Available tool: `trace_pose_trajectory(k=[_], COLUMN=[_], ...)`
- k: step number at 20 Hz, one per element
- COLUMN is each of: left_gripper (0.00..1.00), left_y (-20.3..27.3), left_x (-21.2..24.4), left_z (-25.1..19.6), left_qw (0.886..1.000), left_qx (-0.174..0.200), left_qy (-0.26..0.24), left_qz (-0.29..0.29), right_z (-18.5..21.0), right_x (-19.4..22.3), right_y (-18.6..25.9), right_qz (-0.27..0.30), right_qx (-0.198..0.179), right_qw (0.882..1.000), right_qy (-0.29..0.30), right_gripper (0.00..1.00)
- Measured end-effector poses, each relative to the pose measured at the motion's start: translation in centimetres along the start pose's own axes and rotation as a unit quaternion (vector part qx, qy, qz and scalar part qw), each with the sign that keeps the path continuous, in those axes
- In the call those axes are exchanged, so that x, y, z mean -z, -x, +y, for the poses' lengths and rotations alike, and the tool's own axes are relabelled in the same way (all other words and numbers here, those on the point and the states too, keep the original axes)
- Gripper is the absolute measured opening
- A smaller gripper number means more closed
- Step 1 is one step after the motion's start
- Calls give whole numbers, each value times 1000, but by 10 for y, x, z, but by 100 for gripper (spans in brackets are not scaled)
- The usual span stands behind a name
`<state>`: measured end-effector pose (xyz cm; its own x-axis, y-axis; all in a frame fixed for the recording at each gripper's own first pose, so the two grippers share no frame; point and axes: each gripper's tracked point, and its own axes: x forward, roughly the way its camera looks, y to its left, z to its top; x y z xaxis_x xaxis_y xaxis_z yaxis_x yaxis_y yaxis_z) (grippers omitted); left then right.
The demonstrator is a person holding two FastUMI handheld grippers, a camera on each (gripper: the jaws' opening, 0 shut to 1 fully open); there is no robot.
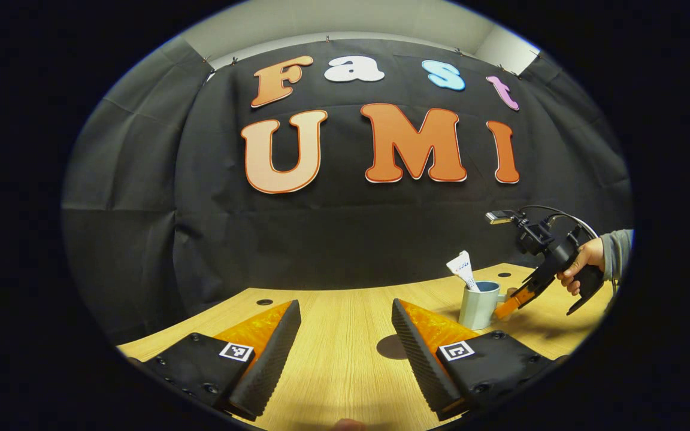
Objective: Put the toothbrush and toothpaste on the desktop into the cup, then pick up the cup and place it on the coaster on the desktop.
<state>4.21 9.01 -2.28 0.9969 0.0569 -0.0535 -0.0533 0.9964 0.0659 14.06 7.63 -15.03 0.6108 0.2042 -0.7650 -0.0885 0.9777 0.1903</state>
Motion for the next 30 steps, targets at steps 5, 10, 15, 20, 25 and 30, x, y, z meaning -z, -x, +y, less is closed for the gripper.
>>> trace_pose_trajectory(k=[5, 10, 15, 20, 25, 30], left_gripper=[97, 98, 97, 98, 98, 98], left_y=[0, 1, 2, 3, 3, 10], left_x=[3, 4, 5, 6, 10, 19], left_z=[0, 0, -1, 0, 0, 7], left_qw=[1000, 1000, 1000, 1000, 999, 999], left_qx=[3, 6, 9, 9, 6, 0], left_qy=[6, 10, 14, 18, 26, 28], left_qz=[9, 13, 17, 19, 26, 30], right_z=[2, 1, -2, -4, -2, 3], right_x=[-3, -5, -5, -9, -22, -11], right_y=[15, 14, 15, 17, 15, 4], right_qz=[-22, -20, 13, 52, 65, 98], right_qx=[-3, -4, -5, -11, 1, -5], right_qw=[1000, 1000, 998, 997, 994, 990], right_qy=[14, 22, 59, 49, 89, 106], right_gripper=[13, 13, 19, 24, 30, 36])
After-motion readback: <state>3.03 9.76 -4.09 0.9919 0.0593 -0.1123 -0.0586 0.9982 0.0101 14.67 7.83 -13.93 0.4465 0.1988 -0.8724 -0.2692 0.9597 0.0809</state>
